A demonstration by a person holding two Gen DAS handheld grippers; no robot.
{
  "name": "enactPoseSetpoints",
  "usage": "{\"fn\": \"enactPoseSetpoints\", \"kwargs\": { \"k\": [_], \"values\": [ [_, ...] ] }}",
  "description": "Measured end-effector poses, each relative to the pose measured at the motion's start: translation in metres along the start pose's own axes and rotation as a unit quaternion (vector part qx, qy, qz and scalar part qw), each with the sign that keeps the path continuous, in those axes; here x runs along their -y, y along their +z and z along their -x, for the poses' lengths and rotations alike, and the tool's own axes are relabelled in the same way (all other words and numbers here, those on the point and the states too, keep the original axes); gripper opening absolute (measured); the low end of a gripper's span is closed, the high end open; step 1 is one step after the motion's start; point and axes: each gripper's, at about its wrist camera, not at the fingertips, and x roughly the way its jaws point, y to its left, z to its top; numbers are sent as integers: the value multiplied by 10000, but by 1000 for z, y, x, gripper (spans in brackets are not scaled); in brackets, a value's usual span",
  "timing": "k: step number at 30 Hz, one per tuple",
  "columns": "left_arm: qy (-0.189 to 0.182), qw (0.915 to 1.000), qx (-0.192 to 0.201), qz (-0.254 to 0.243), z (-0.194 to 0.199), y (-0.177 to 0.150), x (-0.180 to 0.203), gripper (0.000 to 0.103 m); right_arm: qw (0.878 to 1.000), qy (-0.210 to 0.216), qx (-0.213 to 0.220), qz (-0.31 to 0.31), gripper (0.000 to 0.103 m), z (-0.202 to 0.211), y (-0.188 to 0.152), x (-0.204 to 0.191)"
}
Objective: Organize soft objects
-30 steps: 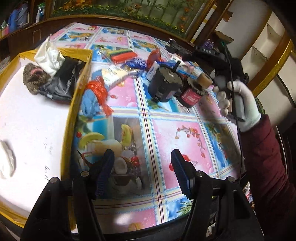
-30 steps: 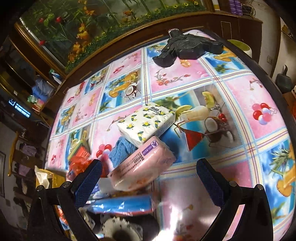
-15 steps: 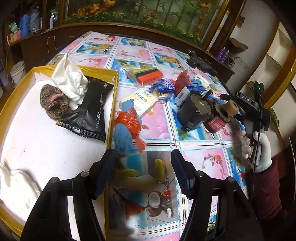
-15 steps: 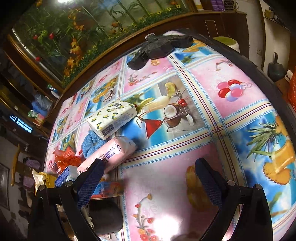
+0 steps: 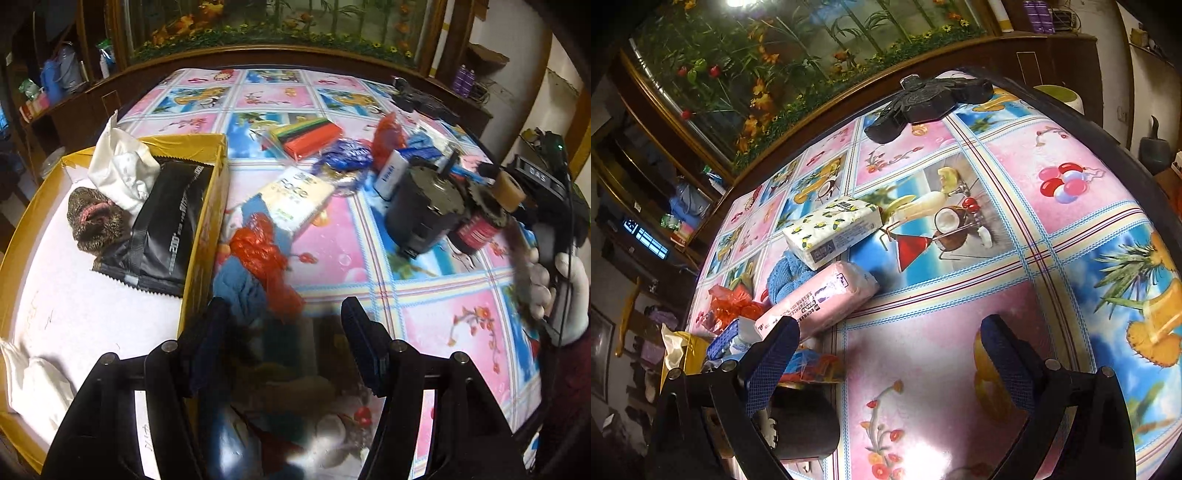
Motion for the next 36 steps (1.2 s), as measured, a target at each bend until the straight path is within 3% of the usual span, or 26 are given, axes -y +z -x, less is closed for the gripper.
{"fn": "enactPoseSetpoints", "kwargs": {
  "k": [4,6,10,11,15,21,24,26,28,29,34,36],
  "values": [
    [243,9997,80,-64,-13,9,4,62,10000,-41,0,88,100,-1,0,-6],
    [170,9996,67,-207,-21,10,12,62,9999,-76,7,136,100,-1,0,-9],
    [-779,9953,-69,-573,-9,3,31,67,9998,-73,12,157,100,-2,0,-11],
    [-816,9951,-21,-551,-1,3,31,67,9999,-68,12,151,100,-2,0,-11],
    [-333,9979,392,-405,15,13,22,68,9999,-58,6,146,100,-3,1,-10],
    [30,9994,55,-350,-28,23,16,67,9999,-16,2,129,100,-2,1,-9],
    [-33,9985,-12,-545,-35,23,27,67,9999,-1,14,106,100,-2,1,-8],
    [-148,9991,63,-405,-32,23,24,57,10000,37,16,71,100,-2,2,-6],
    [-422,9990,85,-107,-26,24,13,37,9999,113,19,-14,100,-1,3,-3],
    [-518,9986,73,25,-24,25,9,35,9998,163,23,-70,100,0,3,-1],
    [-508,9984,50,245,-26,30,8,35,9962,659,41,-572,100,3,6,19],
    [-398,9990,42,182,-29,33,14,40,9927,885,70,-819,100,4,7,29]
  ]
}}
